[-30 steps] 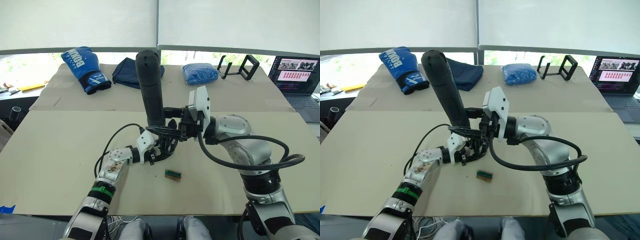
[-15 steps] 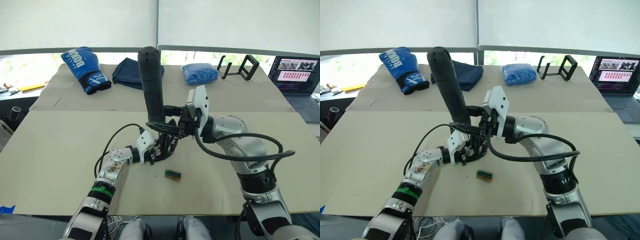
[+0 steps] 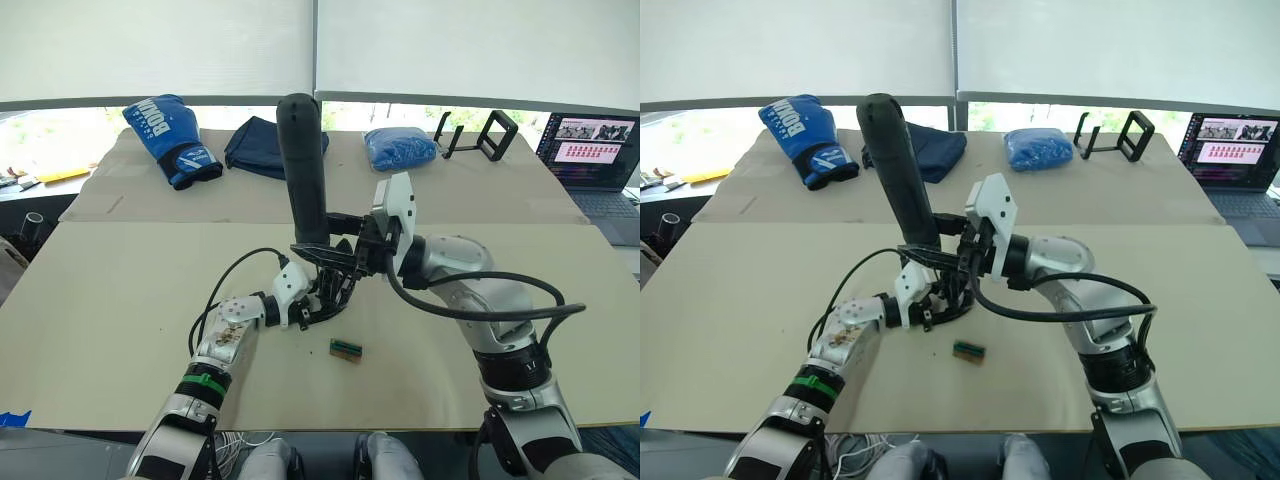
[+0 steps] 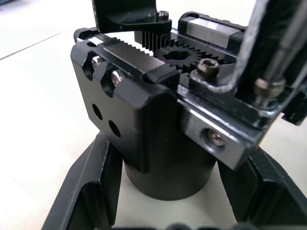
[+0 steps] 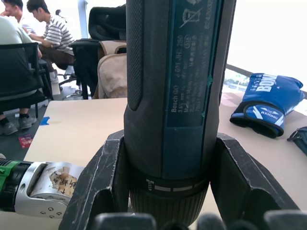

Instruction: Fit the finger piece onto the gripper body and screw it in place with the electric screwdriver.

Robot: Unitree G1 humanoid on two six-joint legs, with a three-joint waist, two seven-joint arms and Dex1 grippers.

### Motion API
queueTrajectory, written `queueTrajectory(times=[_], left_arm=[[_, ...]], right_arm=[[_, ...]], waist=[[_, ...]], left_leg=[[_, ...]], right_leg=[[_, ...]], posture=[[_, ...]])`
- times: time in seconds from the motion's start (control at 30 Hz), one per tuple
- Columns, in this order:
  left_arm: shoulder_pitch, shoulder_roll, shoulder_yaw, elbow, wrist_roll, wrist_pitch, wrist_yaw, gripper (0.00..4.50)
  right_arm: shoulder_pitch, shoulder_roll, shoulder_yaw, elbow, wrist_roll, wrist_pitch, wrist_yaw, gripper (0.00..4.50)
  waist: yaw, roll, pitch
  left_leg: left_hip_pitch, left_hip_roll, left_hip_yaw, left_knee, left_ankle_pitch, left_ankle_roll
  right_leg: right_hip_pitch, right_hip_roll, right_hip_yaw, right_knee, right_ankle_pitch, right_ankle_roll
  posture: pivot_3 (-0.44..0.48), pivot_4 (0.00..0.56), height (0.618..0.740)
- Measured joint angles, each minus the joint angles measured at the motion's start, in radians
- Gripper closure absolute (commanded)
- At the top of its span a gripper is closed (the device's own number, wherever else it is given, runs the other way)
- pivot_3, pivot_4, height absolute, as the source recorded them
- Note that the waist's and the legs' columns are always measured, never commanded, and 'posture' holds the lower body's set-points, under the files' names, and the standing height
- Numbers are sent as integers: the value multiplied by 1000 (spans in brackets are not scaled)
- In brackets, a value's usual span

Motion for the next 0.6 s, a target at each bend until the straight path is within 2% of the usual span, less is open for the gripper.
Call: queueTrajectory(times=[0.13, 0.6], left_arm=[[1, 1, 0, 0, 0, 3, 2, 2186], [1, 2, 0, 1, 0, 7, 2, 2186]], right_arm=[[39, 10, 8, -7, -18, -52, -1, 2567], [36, 22, 19, 20, -24, -79, -19, 2567]], waist=[[-1, 0, -2], [-1, 0, -4]], left_leg=[[2, 0, 0, 0, 0, 0], [4, 0, 0, -2, 0, 0]], right_leg=[[1, 0, 0, 0, 0, 0], [2, -1, 1, 0, 0, 0]], posture=[[0, 150, 740], [0, 150, 740]])
